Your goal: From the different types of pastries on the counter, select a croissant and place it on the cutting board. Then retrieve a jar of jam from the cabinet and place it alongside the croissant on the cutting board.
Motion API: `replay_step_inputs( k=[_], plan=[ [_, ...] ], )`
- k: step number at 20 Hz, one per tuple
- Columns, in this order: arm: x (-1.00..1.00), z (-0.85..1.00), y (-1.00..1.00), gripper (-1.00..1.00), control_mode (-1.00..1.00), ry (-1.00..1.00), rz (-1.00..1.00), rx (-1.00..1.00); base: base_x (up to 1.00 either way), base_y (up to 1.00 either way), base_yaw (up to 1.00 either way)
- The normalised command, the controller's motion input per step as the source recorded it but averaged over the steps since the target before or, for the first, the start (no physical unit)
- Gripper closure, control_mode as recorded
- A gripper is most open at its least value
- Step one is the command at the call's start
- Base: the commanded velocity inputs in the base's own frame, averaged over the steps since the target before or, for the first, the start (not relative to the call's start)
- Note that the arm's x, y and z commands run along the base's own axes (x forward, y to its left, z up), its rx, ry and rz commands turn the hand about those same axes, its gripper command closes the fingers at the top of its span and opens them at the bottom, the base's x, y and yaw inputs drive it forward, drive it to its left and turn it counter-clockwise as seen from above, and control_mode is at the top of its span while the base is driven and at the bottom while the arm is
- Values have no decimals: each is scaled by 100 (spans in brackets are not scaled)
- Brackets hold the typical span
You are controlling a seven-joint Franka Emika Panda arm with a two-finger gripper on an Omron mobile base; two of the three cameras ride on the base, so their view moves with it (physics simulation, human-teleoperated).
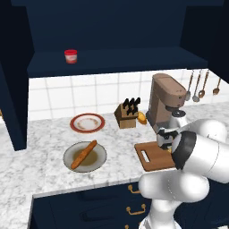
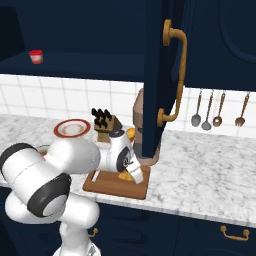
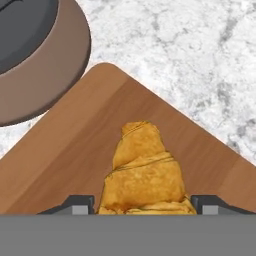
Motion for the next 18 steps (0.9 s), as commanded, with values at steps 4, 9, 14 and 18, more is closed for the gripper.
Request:
replay_step_inputs(
  k=[4, 9, 14, 18],
  plan=[
    [0, 0, -10, -100, -100, 0, 0, 0, 0, 0, 0],
    [0, 18, -6, -100, -100, 0, 0, 3, 0, 0, 0],
    [0, 49, 0, -100, -100, -3, 0, 11, 0, 0, 0],
    [0, 97, 43, -100, -100, -7, 1, 12, 0, 0, 0]
  ],
)
